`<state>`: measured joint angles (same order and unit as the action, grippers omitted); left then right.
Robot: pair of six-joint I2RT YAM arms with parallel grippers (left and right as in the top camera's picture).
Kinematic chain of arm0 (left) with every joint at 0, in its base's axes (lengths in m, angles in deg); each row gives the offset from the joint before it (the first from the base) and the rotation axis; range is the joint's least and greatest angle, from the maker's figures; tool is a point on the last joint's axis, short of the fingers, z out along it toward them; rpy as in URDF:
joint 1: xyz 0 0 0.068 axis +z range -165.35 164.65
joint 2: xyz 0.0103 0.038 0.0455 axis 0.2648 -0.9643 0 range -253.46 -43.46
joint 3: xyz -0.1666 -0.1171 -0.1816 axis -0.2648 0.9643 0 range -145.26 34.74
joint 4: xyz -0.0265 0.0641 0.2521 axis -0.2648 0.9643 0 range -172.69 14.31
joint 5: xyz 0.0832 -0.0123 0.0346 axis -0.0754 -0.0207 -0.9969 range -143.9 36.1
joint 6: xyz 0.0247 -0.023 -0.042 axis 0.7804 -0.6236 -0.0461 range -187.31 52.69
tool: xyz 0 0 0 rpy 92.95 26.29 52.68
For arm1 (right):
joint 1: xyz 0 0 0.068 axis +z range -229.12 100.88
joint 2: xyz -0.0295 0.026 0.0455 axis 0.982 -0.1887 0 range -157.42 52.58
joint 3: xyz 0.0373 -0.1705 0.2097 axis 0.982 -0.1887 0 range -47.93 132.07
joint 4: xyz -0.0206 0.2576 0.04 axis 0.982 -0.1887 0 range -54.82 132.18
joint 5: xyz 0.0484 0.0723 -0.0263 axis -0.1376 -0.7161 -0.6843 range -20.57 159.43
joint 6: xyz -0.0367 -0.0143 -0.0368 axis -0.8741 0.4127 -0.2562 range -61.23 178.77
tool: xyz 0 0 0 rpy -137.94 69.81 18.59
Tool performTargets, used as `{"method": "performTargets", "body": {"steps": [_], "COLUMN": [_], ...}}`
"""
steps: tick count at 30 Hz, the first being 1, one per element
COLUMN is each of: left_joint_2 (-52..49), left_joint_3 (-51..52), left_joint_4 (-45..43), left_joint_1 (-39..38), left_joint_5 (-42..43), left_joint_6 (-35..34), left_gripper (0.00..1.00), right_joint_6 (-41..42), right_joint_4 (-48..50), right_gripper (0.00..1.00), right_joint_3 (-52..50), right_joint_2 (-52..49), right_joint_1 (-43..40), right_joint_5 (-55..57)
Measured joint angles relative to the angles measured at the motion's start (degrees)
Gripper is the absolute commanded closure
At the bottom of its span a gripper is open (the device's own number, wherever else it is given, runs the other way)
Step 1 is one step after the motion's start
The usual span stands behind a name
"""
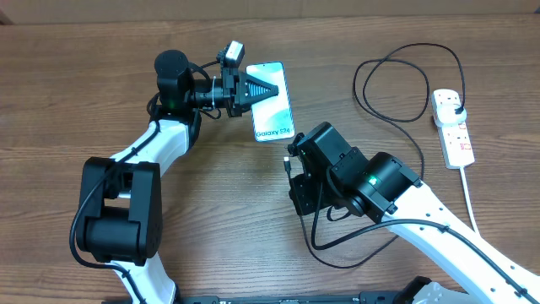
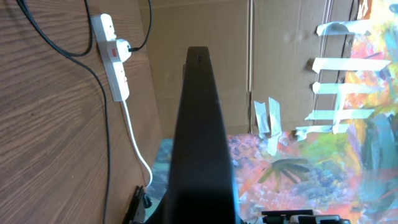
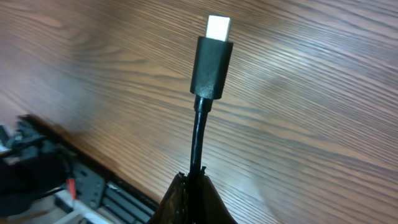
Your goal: Plug charger to phone and switch on socket
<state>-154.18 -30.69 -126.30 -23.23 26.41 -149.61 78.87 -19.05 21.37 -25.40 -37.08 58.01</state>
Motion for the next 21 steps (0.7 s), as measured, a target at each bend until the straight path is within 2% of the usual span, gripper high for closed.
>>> {"method": "performTargets", "body": {"steps": [12,21], "left_joint_2": [0.0,0.0], "left_joint_3": [-0.11,-0.13], "left_joint_4": [3.39,3.37], "left_joint_1": [-0.76,-2.27], "left_joint_5": [-2.38,-2.56], "left_joint_6": [7.39,9.07], "left_gripper": [0.96,0.96], "right_joint_6": [-3.26,-3.23], "right_joint_4": [2.78,5.11], "right_gripper": [0.96,0.96], "right_joint_3": [0.0,0.0], "right_joint_2": [0.0,0.0], "right_joint_1": [2.36,2.36], "right_joint_5": [4.2,4.39]}}
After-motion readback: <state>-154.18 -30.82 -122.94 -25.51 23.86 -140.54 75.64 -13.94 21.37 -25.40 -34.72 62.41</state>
